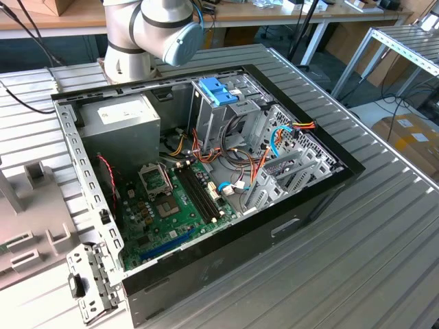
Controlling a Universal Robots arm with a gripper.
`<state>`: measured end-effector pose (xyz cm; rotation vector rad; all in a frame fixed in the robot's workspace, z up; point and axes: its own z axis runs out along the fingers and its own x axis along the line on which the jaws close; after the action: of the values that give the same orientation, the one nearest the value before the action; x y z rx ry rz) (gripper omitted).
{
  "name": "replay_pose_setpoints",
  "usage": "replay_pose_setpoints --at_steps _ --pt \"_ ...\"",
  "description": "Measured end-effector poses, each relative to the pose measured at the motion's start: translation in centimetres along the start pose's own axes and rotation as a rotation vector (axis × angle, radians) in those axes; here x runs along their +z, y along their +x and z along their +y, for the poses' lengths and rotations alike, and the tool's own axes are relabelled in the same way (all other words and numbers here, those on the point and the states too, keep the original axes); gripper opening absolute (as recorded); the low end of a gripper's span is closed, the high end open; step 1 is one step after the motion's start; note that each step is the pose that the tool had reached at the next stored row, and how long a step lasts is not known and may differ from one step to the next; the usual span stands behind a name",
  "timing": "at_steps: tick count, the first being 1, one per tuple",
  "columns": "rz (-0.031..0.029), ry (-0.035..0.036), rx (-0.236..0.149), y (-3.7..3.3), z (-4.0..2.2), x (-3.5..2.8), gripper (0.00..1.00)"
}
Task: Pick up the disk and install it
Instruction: 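Pick up the disk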
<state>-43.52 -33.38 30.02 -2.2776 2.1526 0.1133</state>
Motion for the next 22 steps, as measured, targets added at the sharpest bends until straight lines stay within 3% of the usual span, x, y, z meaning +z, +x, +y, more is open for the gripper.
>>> replay_pose_setpoints --at_steps 9,22 --pt "-0.0035 0.0002 0.000 -0.03 0.02 -0.48 0.37" --pt "-0.0143 0.0008 -0.001 -0.10 0.08 -1.86 0.37"
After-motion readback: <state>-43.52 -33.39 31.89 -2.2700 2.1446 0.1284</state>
